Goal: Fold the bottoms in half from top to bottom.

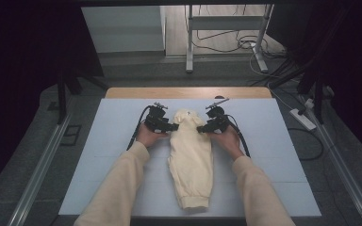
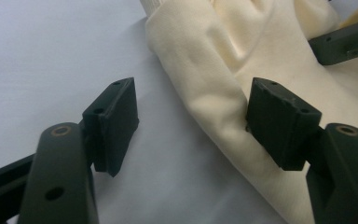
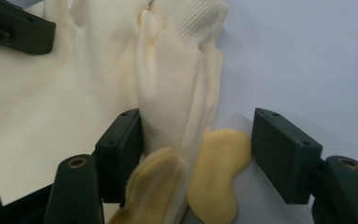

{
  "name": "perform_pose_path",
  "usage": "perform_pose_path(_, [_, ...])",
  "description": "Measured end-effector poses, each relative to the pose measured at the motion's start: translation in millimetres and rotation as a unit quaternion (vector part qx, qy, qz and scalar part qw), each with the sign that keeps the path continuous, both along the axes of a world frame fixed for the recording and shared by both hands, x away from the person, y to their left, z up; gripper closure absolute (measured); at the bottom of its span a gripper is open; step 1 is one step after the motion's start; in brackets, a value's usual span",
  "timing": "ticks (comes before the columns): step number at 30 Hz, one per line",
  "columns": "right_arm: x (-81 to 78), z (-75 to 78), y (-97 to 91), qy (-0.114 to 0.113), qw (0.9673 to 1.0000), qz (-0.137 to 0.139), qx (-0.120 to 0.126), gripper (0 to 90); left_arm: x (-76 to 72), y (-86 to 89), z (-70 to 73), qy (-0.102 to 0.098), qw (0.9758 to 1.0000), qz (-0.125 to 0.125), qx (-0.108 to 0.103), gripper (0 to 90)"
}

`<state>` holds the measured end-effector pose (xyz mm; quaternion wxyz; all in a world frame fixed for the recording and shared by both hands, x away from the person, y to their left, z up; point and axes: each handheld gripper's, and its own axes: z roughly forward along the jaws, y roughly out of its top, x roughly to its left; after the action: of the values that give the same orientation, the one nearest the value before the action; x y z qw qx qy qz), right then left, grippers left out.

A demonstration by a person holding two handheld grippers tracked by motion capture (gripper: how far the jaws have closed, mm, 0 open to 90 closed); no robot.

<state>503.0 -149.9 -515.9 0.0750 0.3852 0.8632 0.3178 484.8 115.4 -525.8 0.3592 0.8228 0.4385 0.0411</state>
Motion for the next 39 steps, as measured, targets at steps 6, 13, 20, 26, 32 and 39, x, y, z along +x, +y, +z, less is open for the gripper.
perform_pose_path(6, [-1.4, -0.3, 3.1, -0.001, 0.9999, 0.011, -0.002, 40.6, 0.3, -5.1, -5.3, 0.013, 0.9998, -0.011, -0.005, 39.9])
perform_pose_path(13, [-0.8, -0.5, 2.3, 0.014, 0.9994, 0.028, 0.018, 58.1, -1.0, -9.2, -7.8, 0.019, 0.9992, -0.027, -0.024, 60.9])
perform_pose_path(20, [-2.7, 0.1, 2.2, 0.027, 0.9983, 0.04, 0.033, 74.6, -3.4, -9.0, -4.9, 0.012, 0.9989, -0.036, -0.027, 77.8])
perform_pose_path(26, [-9.3, 10.3, 2.9, -0.011, 0.9985, 0.052, 0.012, 76.5, -7.6, -8.0, 9.3, -0.019, 0.9984, -0.041, -0.035, 80.9])
perform_pose_path(32, [-14.1, 25.7, -1.1, -0.036, 0.9977, 0.054, 0.02, 76.5, -11.6, -6.5, 22.4, -0.037, 0.9972, -0.042, -0.049, 81.5])
perform_pose_path(39, [-18.8, 37.2, -4.3, -0.051, 0.997, 0.052, 0.026, 76.5, -14.4, -7.9, 35.2, -0.054, 0.9959, -0.046, -0.055, 81.6])
